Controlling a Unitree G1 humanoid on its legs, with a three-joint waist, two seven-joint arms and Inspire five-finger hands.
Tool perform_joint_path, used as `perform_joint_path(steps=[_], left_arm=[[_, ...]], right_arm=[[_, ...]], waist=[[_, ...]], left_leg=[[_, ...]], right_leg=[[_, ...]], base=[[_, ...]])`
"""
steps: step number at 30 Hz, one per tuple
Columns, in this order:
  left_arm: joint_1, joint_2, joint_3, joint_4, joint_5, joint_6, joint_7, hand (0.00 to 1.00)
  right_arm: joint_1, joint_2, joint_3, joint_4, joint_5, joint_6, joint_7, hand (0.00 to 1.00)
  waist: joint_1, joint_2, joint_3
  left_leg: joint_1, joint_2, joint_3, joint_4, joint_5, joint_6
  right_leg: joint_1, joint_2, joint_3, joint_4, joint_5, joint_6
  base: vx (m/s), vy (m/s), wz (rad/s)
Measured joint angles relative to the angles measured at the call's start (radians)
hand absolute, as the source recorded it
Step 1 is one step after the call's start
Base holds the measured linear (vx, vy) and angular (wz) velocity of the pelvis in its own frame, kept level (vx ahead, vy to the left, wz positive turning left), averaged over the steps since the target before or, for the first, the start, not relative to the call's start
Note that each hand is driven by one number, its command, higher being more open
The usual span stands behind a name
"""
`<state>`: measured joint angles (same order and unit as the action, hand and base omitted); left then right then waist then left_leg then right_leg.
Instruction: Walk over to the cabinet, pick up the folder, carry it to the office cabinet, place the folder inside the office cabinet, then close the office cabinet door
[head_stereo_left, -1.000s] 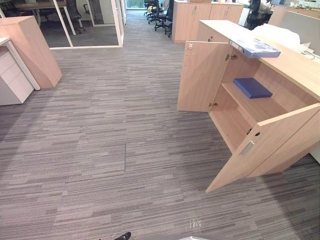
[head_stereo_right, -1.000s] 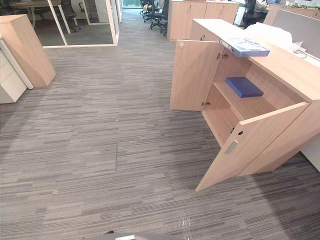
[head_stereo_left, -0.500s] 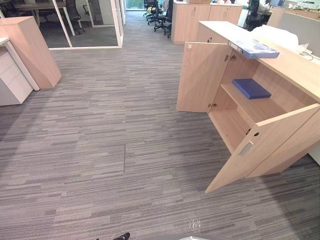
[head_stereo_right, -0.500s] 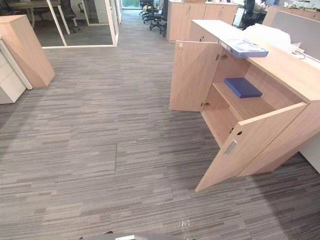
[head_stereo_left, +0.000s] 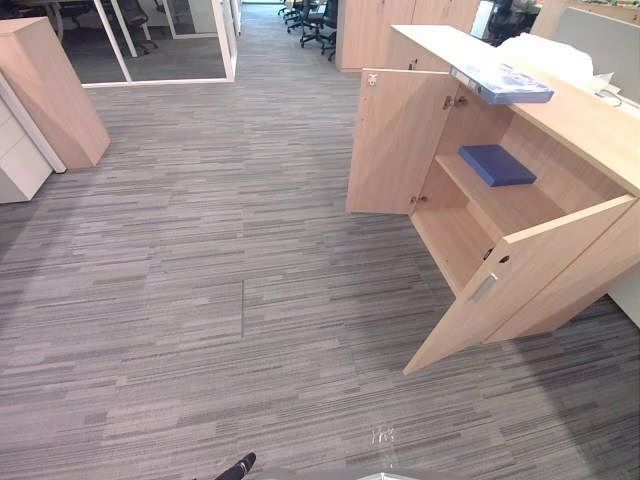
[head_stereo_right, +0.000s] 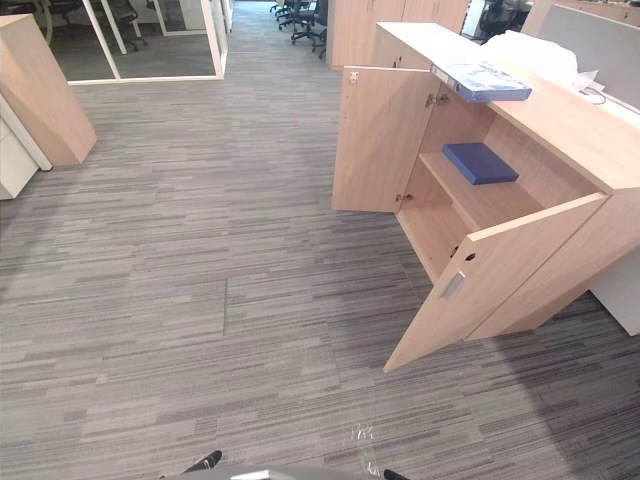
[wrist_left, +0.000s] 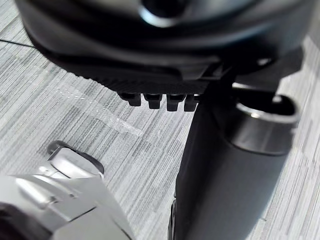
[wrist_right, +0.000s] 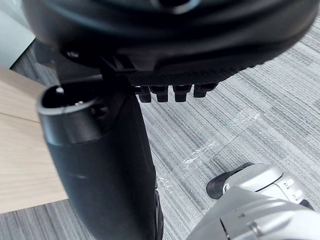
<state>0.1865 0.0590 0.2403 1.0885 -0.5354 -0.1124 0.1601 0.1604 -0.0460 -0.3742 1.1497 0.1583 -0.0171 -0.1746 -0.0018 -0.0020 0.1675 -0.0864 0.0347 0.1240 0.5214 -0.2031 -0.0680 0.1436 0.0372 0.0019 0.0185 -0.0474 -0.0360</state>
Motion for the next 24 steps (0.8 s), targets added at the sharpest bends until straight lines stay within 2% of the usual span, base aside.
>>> perform_joint_path(steps=[1,2,5,8,9,10,11,12,13,14,15,16,17,18,19,20,21,22,23,24], left_arm=[[0.000,-0.001,0.011,0.000,-0.011,0.000,-0.002,1.00],[-0.001,-0.014,0.021,0.000,-0.035,0.000,-0.002,1.00],[-0.005,-0.023,0.020,0.000,-0.073,0.000,-0.003,1.00],[-0.006,-0.027,0.020,0.000,-0.127,-0.002,0.006,1.00],[-0.006,-0.030,0.020,0.000,-0.132,-0.003,0.007,1.00],[-0.005,-0.039,0.020,0.001,-0.133,-0.006,0.009,1.00],[-0.007,-0.038,0.020,0.003,-0.136,-0.006,0.008,1.00],[-0.007,-0.036,0.023,0.002,-0.142,-0.006,0.008,1.00],[0.007,-0.032,0.033,-0.001,-0.152,-0.009,0.008,1.00],[0.009,-0.025,0.031,0.004,-0.147,-0.014,0.012,1.00],[0.006,-0.020,0.019,0.006,-0.128,-0.017,0.008,1.00],[0.004,-0.018,0.019,0.003,-0.120,-0.018,0.007,1.00],[0.003,-0.017,0.019,-0.003,-0.120,-0.018,0.005,1.00],[0.003,-0.019,0.018,-0.006,-0.151,-0.020,-0.001,1.00],[0.002,-0.023,0.017,-0.006,-0.168,-0.020,-0.002,1.00],[0.000,-0.028,0.008,-0.005,-0.204,-0.019,-0.007,1.00],[-0.013,-0.033,-0.017,0.000,-0.225,-0.018,-0.014,1.00],[-0.017,-0.033,-0.024,0.005,-0.227,-0.018,-0.015,1.00],[-0.036,-0.036,-0.036,0.034,-0.241,-0.017,-0.018,1.00],[-0.060,-0.035,-0.046,0.060,-0.241,-0.013,-0.018,1.00]], right_arm=[[0.000,-0.003,0.000,0.002,0.000,0.001,0.000,1.00],[-0.001,-0.010,-0.001,0.002,-0.001,0.008,-0.001,1.00],[-0.001,-0.020,-0.006,0.002,-0.001,0.017,0.000,1.00],[-0.005,-0.027,-0.005,0.004,0.000,0.021,-0.007,1.00],[-0.005,-0.033,-0.005,0.004,0.000,0.021,-0.010,1.00],[-0.010,-0.051,-0.005,0.013,-0.003,0.023,-0.011,1.00],[-0.021,-0.064,-0.006,0.036,-0.006,0.029,-0.010,1.00],[-0.024,-0.066,-0.010,0.049,-0.013,0.033,-0.010,1.00],[-0.030,-0.070,-0.037,0.079,-0.047,0.041,-0.006,1.00],[-0.039,-0.065,-0.065,0.083,-0.053,0.043,0.002,1.00],[-0.045,-0.063,-0.085,0.077,-0.068,0.039,0.008,1.00],[-0.045,-0.064,-0.121,0.078,-0.079,0.038,0.021,1.00],[-0.048,-0.064,-0.139,0.076,-0.078,0.038,0.027,1.00],[-0.051,-0.064,-0.149,0.061,-0.079,0.040,0.035,1.00],[-0.055,-0.066,-0.147,0.052,-0.079,0.041,0.038,1.00],[-0.063,-0.072,-0.141,0.036,-0.079,0.043,0.039,1.00],[-0.075,-0.079,-0.115,0.014,-0.078,0.038,0.034,1.00],[-0.077,-0.081,-0.111,0.007,-0.078,0.037,0.033,1.00],[-0.092,-0.082,-0.104,-0.006,-0.078,0.037,0.032,1.00],[-0.106,-0.076,-0.086,-0.009,-0.078,0.036,0.032,1.00]], waist=[[0.000,0.002,0.004],[0.000,0.009,0.010],[-0.001,0.025,0.024],[-0.005,0.031,0.028],[-0.005,0.037,0.029],[-0.004,0.056,0.029],[-0.009,0.063,0.034],[-0.005,0.049,0.032],[0.003,0.021,-0.003],[0.002,0.011,-0.032],[-0.003,0.005,-0.045],[-0.009,0.004,-0.054],[-0.011,-0.007,-0.062],[-0.011,-0.018,-0.075],[-0.011,-0.027,-0.078],[-0.018,-0.017,-0.080],[-0.037,0.005,-0.070],[-0.039,0.010,-0.067],[-0.047,0.032,-0.045],[-0.057,0.043,-0.020]], left_leg=[[-0.029,0.008,0.009,0.047,-0.017,0.008],[-0.072,0.025,0.011,0.087,-0.045,0.032],[-0.138,0.053,0.003,0.000,-0.042,0.030],[-0.205,0.085,-0.002,-0.228,0.052,-0.012],[-0.218,0.100,-0.004,-0.258,0.070,-0.022],[-0.246,0.137,-0.022,-0.281,0.093,-0.035],[-0.246,0.138,0.003,-0.236,0.179,-0.049],[-0.244,0.113,0.015,-0.201,0.195,-0.035],[-0.245,0.062,0.063,-0.158,0.185,-0.003],[-0.238,0.024,0.097,-0.150,0.152,0.050],[-0.211,-0.001,0.117,-0.155,0.130,0.082],[-0.156,-0.052,0.139,-0.188,0.110,0.114],[-0.103,-0.093,0.158,-0.222,0.098,0.132],[-0.031,-0.144,0.183,-0.279,0.088,0.147],[0.004,-0.164,0.192,-0.307,0.084,0.154],[0.068,-0.189,0.200,-0.353,0.079,0.161],[0.143,-0.196,0.196,-0.395,0.066,0.161],[0.157,-0.196,0.194,-0.402,0.065,0.160],[0.211,-0.181,0.197,-0.419,0.068,0.162],[0.250,-0.158,0.189,-0.420,0.065,0.157]], right_leg=[[-0.001,-0.001,0.001,0.002,0.000,-0.001],[-0.001,-0.004,0.006,0.006,-0.001,-0.002],[-0.008,-0.040,0.027,0.001,-0.005,0.006],[-0.020,-0.125,0.039,-0.007,-0.035,0.053],[-0.018,-0.136,0.042,-0.006,-0.046,0.070],[-0.006,-0.149,0.051,-0.004,-0.068,0.105],[0.034,-0.184,0.050,-0.005,-0.099,0.136],[0.053,-0.217,0.051,-0.006,-0.121,0.144],[0.066,-0.289,0.056,0.011,-0.146,0.138],[0.029,-0.332,0.068,0.094,-0.155,0.142],[-0.024,-0.360,0.085,0.223,-0.158,0.147],[-0.080,-0.393,0.099,0.427,-0.144,0.160],[-0.124,-0.415,0.112,0.579,-0.118,0.140],[-0.187,-0.444,0.114,0.779,-0.042,0.055],[-0.215,-0.456,0.091,0.857,0.009,-0.005],[-0.253,-0.471,0.021,0.978,0.060,-0.081],[-0.285,-0.460,-0.087,1.060,0.001,-0.085],[-0.290,-0.453,-0.109,1.067,-0.023,-0.079],[-0.304,-0.403,-0.172,1.048,-0.133,0.003],[-0.312,-0.339,-0.228,0.966,-0.207,0.065]], base=[[-0.06,0.020,-0.10],[0.00,0.036,-0.09],[0.07,0.137,-0.20],[0.19,0.307,-0.11],[0.20,0.293,0.00],[0.28,0.398,0.07],[0.31,0.427,0.06],[0.44,0.557,-0.08],[0.41,0.454,-0.28],[0.50,0.536,-0.38],[0.45,0.446,-0.25],[0.45,0.451,-0.21],[0.57,0.483,-0.31],[0.38,0.291,-0.39],[0.48,0.340,-0.48],[0.43,0.263,-0.40],[0.53,0.298,-0.31],[0.51,0.217,-0.22],[0.41,0.089,-0.20],[0.39,0.045,-0.23]])
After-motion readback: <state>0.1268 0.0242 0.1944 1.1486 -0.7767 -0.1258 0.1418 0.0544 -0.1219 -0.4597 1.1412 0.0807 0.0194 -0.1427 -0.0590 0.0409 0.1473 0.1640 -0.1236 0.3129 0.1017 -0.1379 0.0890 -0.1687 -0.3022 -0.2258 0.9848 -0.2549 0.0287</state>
